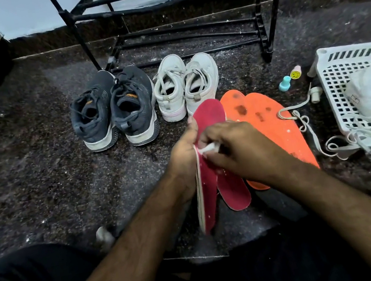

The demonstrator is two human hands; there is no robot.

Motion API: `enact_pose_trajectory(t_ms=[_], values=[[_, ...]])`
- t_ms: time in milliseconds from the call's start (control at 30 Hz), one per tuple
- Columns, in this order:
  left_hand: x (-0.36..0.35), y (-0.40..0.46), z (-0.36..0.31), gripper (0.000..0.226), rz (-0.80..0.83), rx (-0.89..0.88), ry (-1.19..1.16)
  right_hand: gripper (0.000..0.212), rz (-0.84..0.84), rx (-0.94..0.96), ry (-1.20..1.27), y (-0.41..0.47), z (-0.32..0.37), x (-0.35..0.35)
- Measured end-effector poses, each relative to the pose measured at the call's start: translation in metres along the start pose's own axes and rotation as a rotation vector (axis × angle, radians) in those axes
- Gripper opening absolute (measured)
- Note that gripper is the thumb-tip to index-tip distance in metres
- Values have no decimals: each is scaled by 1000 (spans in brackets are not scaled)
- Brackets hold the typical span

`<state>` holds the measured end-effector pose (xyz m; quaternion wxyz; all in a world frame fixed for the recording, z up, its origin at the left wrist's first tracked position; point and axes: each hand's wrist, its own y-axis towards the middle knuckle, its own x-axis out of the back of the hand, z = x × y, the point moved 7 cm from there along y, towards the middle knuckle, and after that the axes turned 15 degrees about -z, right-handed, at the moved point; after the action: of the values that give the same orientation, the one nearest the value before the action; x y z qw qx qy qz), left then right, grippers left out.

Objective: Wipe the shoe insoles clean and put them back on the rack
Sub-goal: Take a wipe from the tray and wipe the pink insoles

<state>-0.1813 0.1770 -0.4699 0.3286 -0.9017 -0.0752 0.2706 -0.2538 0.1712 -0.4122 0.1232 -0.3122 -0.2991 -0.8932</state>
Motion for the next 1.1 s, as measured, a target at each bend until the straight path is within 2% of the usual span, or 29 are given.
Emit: enact_pose_trajectory(t_ms=[67, 100, 233, 300, 333, 400, 467, 533, 600, 733, 800, 867, 933, 967, 1100], values=[[0, 0, 0, 74, 12, -3, 1, 11, 108, 40, -21, 1, -3, -1], [0, -1, 1, 71, -3, -21, 56, 12, 98, 40, -80, 5, -9, 3], [1, -2, 9, 69, 28, -101, 336, 14, -220, -99, -201, 15, -32, 43], [0, -2, 11, 70, 35, -97, 362, 13, -369, -168, -200, 13, -31, 51], [-1, -3, 10, 69, 30, -86, 329, 13, -391, -181, -178, 11, -27, 48], [-5, -7, 4, 63, 36, -43, 198, 11, -322, -140, -107, 5, -12, 30], [-6, -9, -2, 70, 64, 22, 25, 10, -174, -54, -40, -2, 5, 8], [-1, -7, -6, 71, 63, 23, -24, 11, -63, 29, -115, -4, 10, 1], [2, -5, -3, 67, 45, -13, 91, 17, -115, 70, -297, 4, 2, 13], [0, -6, 3, 70, 59, -79, 309, 21, -395, -138, -314, 19, -33, 61], [-2, -6, 1, 69, 70, -81, 280, 20, -381, -162, -256, 15, -32, 57], [-1, -4, 0, 68, 70, -66, 186, 20, -239, -91, -213, 6, -11, 33], [1, -2, 1, 66, 47, -54, 149, 22, -125, 7, -273, -1, 4, 18], [2, 0, 2, 66, 43, -74, 166, 23, -136, 13, -312, 2, 2, 21], [1, 1, -1, 73, 61, -163, 271, 21, -397, -154, -383, 18, -29, 60]])
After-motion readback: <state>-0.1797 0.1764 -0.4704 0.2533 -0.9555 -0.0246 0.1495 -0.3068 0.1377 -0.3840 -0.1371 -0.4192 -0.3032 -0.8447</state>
